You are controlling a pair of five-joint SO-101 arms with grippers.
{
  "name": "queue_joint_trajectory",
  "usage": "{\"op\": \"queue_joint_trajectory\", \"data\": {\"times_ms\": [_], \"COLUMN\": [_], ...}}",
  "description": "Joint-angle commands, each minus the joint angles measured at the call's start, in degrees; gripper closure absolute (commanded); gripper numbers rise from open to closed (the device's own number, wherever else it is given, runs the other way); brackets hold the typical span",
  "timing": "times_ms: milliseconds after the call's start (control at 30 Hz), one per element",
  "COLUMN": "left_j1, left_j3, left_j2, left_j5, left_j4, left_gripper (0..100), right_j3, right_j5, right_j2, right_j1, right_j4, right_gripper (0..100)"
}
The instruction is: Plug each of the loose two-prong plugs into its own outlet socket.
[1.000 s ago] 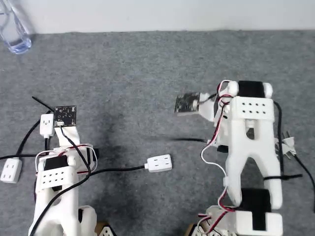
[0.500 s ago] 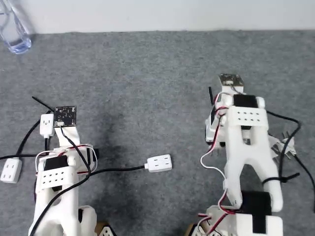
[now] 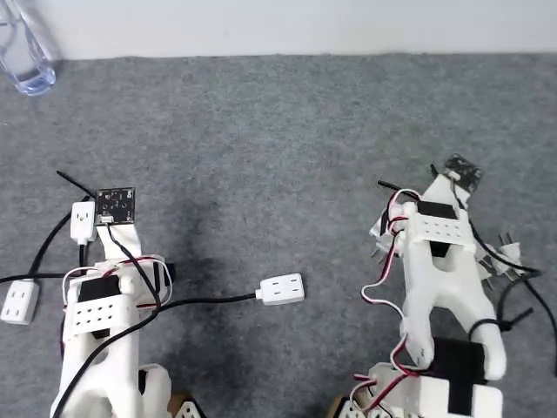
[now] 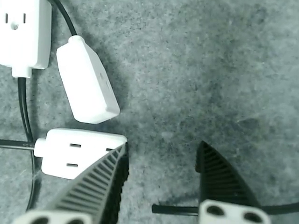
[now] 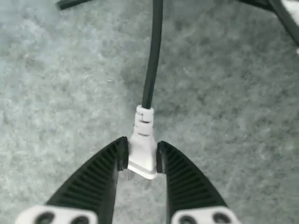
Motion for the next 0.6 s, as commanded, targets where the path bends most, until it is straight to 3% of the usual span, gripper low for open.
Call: {"op": "queue_joint_trajectory", "data": {"times_ms": [0,100,267,367,433,567], "left_j1": [0.35,0.35,0.35,0.35,0.35,0.35], "left_j3": [-0.22,-0.22,-0.22,-0.22,-0.22,-0.22], "left_j2": [-0.88,-0.88,-0.88,-0.79,-0.79,-0.79], "left_j5": [0.53,0.53,0.53,0.53,0.53,0.53], "left_j4": [-1.58,-1.58,-1.58,-1.58,-1.58,-1.58], "left_gripper": [77,77,77,77,77,77], "right_j3": [-0.35,-0.44,-0.62,-1.14,-3.43,-8.7], "right_j5": [-1.93,-2.02,-1.67,-1.14,2.37,16.35], "right_j2": [-1.71,-1.71,-1.8,-2.15,-1.89,-1.71], "right_j1": [-0.57,-5.32,-14.81,-15.96,-16.13,-14.46], "right_j4": [1.54,6.11,16.84,20.97,24.75,33.8], "right_gripper": [98.1,85.2,34.6,13.2,6.2,7.2]}}
